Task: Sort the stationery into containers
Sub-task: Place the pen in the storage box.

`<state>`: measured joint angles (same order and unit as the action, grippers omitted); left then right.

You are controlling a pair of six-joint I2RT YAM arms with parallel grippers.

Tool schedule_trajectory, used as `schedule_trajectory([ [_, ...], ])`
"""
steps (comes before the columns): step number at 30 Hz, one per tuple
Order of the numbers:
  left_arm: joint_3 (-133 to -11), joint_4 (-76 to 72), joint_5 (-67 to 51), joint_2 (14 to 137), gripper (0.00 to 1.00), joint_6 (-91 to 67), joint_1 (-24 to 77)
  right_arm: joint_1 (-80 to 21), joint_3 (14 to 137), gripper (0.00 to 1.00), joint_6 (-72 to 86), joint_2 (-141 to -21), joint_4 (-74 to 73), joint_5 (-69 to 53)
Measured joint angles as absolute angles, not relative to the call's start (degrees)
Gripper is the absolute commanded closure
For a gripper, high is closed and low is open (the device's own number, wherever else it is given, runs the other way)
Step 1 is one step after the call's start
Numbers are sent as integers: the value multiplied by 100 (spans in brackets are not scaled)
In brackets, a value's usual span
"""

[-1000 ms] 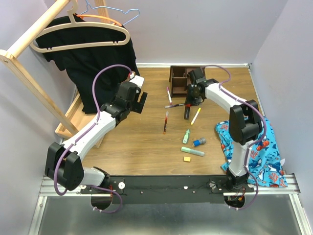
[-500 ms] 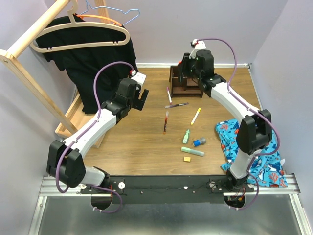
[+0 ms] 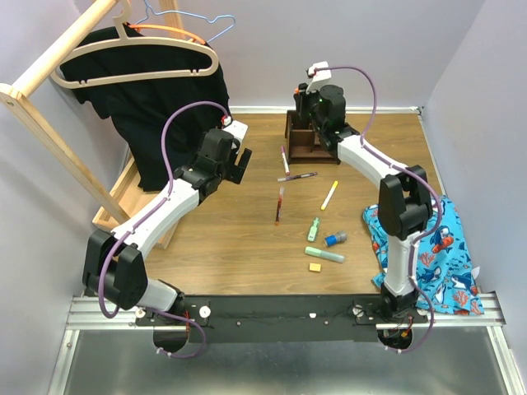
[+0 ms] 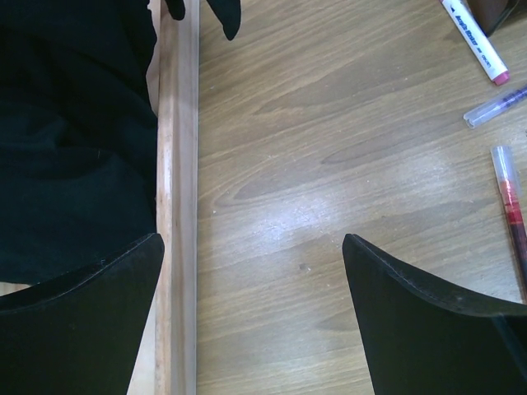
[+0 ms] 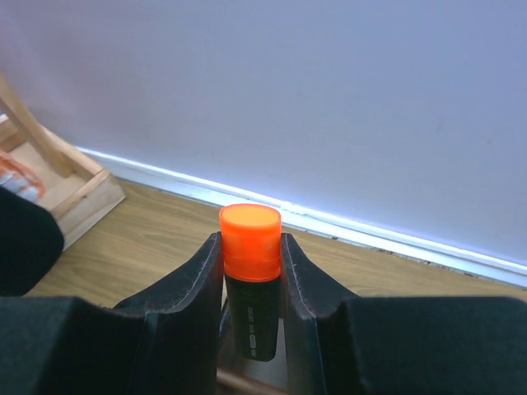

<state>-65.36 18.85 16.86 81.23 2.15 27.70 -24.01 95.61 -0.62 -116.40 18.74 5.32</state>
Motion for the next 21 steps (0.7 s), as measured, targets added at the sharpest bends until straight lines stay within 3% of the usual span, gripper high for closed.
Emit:
schedule_trajectory([
  [10, -6545, 1905, 1686, 8145, 1, 215, 2738, -2401, 9561, 99, -152, -12081, 2237, 860],
  [17, -6558, 1938, 1686, 8160, 1, 220, 2738, -2401, 9555, 69, -121, -12186, 2220, 967],
  [21, -6558, 1938, 1686, 8160, 1, 220, 2738, -2401, 9553, 64, -110, -12184, 2169, 989],
])
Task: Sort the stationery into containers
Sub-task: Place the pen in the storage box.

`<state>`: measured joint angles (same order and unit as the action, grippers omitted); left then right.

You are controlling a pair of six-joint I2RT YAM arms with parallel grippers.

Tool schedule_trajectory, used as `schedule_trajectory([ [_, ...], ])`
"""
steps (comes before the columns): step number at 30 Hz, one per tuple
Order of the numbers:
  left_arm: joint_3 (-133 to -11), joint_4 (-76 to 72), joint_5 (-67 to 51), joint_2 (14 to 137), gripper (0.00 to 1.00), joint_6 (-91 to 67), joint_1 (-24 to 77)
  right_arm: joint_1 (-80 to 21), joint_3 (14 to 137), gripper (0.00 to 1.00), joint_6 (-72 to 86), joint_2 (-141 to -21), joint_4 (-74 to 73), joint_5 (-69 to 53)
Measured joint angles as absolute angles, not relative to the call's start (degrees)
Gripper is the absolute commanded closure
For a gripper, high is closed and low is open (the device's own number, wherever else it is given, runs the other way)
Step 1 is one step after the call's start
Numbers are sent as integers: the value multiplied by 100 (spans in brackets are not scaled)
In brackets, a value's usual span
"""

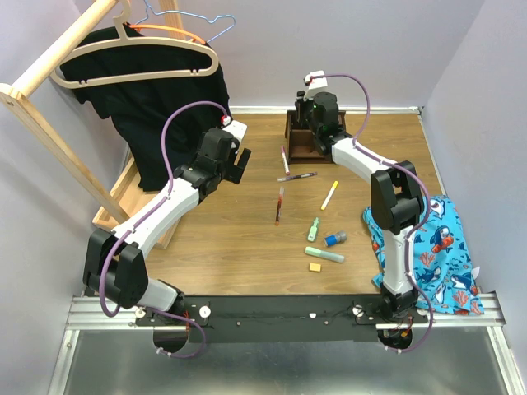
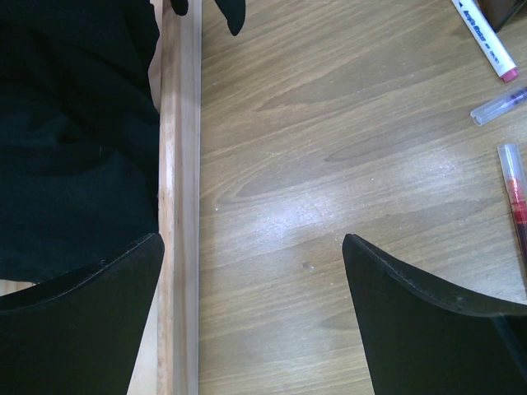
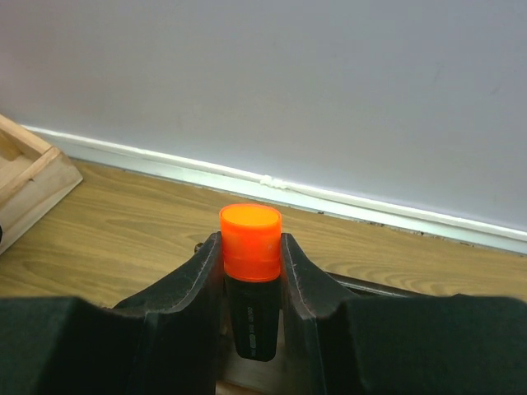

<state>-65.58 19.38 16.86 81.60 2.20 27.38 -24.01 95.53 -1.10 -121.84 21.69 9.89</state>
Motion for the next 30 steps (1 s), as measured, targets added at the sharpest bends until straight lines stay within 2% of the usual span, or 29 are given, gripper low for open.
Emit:
schedule_trajectory([
  [6, -6558, 1933, 1684, 8160, 1, 220, 2738, -2401, 9411, 60, -89, -12051, 1968, 1000],
  [14, -6479, 1831, 1621, 8128, 1, 215, 2738, -2401, 9238, 39, -8, -11710, 1769, 961],
  [19, -6386, 1835, 1592, 8012, 1, 217, 2733, -2401, 9238, 39, 148, -11655, 1647, 875],
  [23, -6361, 1833, 1590, 7887, 1, 231, 2718, -2401, 9238, 35, 183, -11646, 1498, 797],
  [26, -6305, 1831, 1588, 7756, 1, 257, 2648, -2394, 9190, 33, -301, -11448, 985, 231],
  [30, -6149, 1811, 1586, 7590, 1, 279, 2458, -2394, 9172, 35, -1662, -10750, -729, -1251],
])
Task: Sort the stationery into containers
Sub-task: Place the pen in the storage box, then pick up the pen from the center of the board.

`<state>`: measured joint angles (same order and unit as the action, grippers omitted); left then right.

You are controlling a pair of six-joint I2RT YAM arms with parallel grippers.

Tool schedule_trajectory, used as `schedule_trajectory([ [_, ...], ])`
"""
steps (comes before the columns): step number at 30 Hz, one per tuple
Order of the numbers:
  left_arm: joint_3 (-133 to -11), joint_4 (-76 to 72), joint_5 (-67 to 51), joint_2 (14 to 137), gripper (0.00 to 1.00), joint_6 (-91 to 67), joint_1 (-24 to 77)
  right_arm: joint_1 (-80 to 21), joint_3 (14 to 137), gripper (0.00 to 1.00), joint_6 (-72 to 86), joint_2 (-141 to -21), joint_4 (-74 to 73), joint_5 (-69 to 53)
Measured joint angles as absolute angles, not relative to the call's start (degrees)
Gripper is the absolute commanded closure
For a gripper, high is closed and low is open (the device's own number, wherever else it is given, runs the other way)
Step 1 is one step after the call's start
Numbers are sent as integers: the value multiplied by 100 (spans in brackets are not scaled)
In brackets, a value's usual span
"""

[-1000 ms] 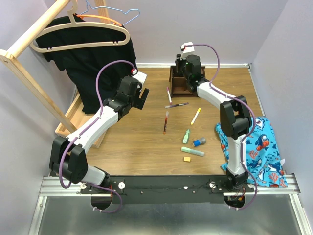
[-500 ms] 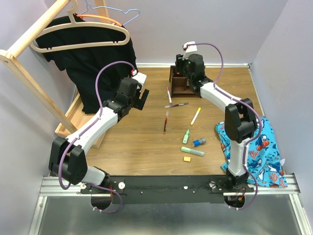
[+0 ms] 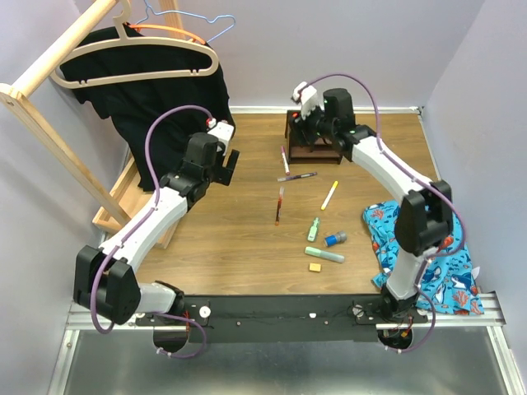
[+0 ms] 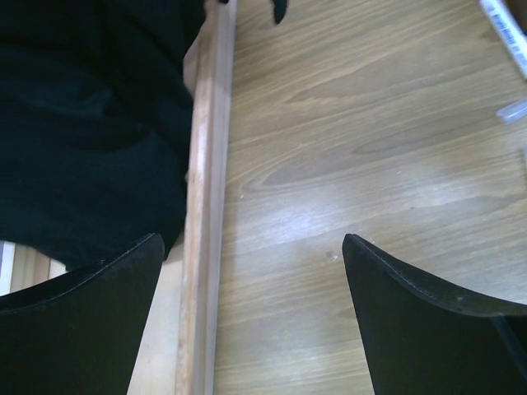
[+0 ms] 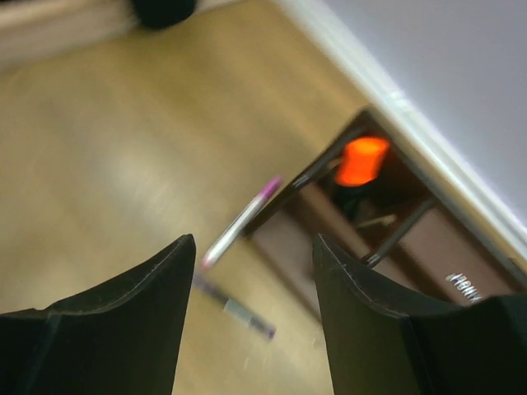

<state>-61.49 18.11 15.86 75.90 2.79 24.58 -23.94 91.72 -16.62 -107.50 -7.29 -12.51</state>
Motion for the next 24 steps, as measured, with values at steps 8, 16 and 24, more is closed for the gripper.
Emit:
schedule_trajectory([
  [8, -5889, 1828, 1542, 7395, 1, 320, 2062, -2670, 8617, 36, -2578, -10175, -3352, -2314],
  [16, -5865, 1942, 1135, 6851, 1, 432, 2062, -3500, 7660, 37, -2536, -9994, -4587, -2084],
  [24, -5640, 1887, 1022, 6125, 1, 655, 2051, -3664, 6414, 44, -1675, -8774, -4790, -1981],
])
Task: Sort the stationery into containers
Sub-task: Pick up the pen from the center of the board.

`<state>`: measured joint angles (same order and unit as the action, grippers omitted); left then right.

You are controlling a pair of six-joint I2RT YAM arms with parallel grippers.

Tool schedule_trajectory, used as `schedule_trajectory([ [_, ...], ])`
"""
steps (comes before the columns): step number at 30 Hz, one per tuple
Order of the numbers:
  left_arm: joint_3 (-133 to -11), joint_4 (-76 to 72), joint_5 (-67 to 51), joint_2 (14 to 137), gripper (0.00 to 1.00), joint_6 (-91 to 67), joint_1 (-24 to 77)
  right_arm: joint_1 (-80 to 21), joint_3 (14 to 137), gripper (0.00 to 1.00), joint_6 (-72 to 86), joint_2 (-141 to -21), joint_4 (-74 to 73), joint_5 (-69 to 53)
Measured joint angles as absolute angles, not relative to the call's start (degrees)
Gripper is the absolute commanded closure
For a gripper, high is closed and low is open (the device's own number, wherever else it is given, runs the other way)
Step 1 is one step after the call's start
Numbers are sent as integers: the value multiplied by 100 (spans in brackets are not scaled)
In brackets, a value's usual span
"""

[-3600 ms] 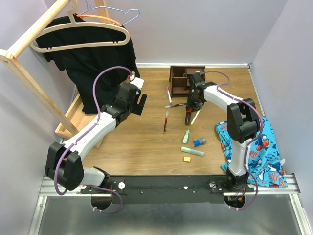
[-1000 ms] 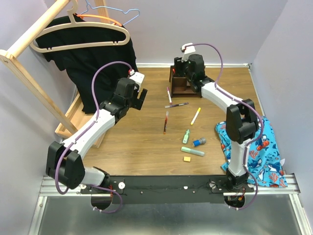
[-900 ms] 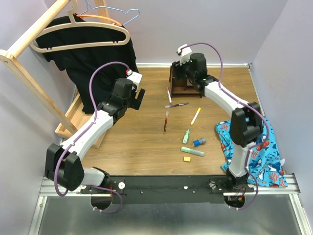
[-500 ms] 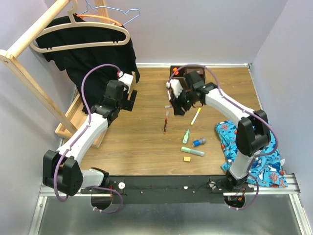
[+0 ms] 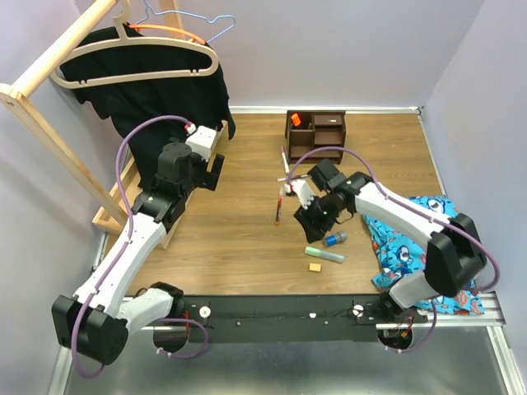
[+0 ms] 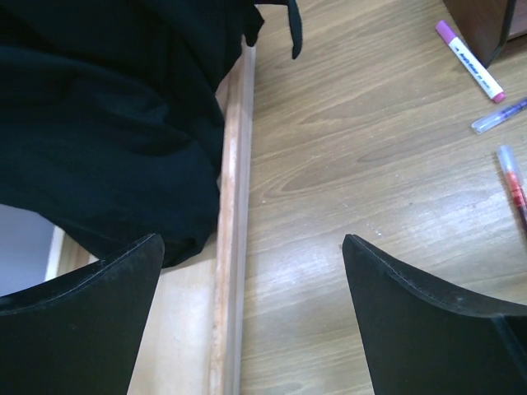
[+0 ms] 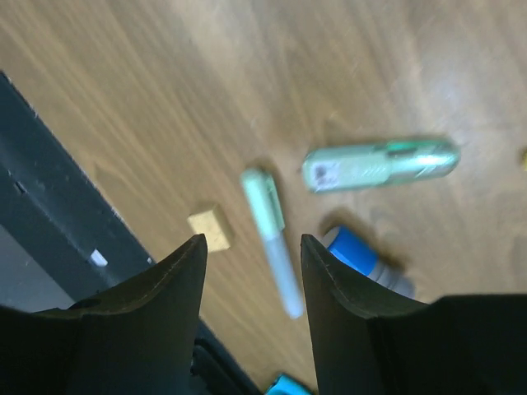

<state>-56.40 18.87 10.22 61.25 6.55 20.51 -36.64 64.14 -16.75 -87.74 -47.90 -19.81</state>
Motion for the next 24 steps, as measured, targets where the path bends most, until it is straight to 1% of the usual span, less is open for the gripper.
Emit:
schedule_trajectory([
  [4, -5544, 1894, 1000, 5920, 1, 727, 1782, -3857, 6088, 44, -1455, -8370, -4921, -1791],
  [9, -5516, 1935, 945, 5907, 1, 607, 1404, -3874, 6016, 45, -1330, -8364, -4816, -1588],
  [12, -5513, 1955, 873, 5889, 1, 569, 1356, -3953, 5970, 45, -1321, -8488, -4759, -1487],
  [18, -5513, 1964, 803, 5793, 1, 543, 1205, -4418, 5920, 45, -1514, -9021, -4670, -1269],
  [24, -5513, 1964, 777, 5791, 1, 458, 1114, -4644, 5881, 45, -1625, -9212, -4654, -1103],
])
